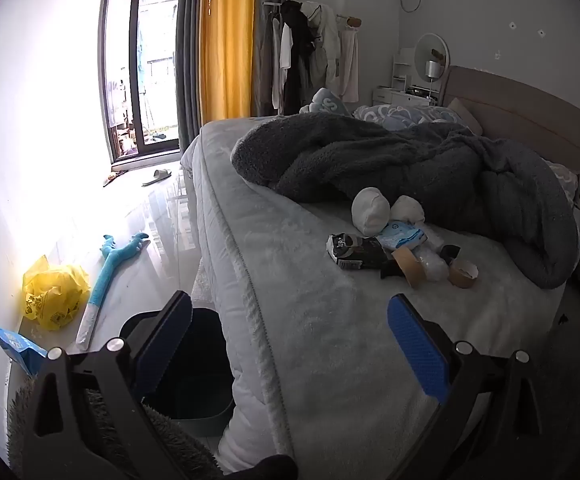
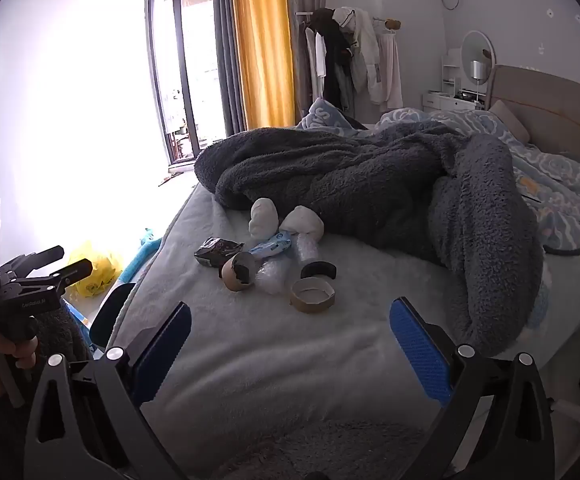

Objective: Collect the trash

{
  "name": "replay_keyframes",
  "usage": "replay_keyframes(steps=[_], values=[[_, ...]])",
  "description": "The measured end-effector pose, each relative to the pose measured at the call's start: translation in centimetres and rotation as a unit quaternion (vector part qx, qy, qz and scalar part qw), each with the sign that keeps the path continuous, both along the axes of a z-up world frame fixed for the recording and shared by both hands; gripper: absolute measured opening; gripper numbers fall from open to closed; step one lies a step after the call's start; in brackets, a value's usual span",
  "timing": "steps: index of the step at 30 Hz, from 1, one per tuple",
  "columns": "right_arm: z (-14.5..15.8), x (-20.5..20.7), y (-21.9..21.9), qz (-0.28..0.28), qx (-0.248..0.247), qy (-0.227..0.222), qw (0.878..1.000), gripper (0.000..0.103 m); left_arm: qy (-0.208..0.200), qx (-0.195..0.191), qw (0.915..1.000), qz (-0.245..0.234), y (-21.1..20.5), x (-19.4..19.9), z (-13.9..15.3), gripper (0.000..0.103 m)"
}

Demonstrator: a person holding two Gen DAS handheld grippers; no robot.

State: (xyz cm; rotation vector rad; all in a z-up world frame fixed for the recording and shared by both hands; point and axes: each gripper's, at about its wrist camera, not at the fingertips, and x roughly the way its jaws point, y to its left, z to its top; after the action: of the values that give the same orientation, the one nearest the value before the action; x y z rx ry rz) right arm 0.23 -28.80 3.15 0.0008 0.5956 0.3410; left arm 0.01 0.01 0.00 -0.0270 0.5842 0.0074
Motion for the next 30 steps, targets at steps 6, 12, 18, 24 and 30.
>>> replay_keyframes(steps=[6, 12, 18, 24, 30], values=[[-0.05, 0.05, 0.06, 0.002, 0.000, 0.001, 1.000, 0.101, 0.001, 0.000, 1.0000, 0.000, 0.11, 0.11, -0.05, 0.100], [0.16, -0.16, 0.33, 0.001, 0.000, 0.000, 1.000, 0.101, 0.000, 0.003, 1.0000, 0.002, -0.03, -0.12, 0.06, 0.100], [-0.03, 0.12, 0.06, 0.002, 0.000, 0.001, 1.000, 0.101, 0.001, 0.002, 1.0000, 0.000, -0.28, 0.18, -0.03, 0.100], [-0.15, 0.11, 0.06, 0.002, -0.002, 0.001, 1.000, 0.101, 0.002, 0.002, 1.0000, 0.000, -0.23, 0.06, -0.04, 0.100], [-0.21, 0.04, 0.10, 0.002, -0.002, 0.001, 1.000, 0.101, 0.002, 0.003, 1.0000, 0.000, -0.34, 0.08, -0.11, 0.100]])
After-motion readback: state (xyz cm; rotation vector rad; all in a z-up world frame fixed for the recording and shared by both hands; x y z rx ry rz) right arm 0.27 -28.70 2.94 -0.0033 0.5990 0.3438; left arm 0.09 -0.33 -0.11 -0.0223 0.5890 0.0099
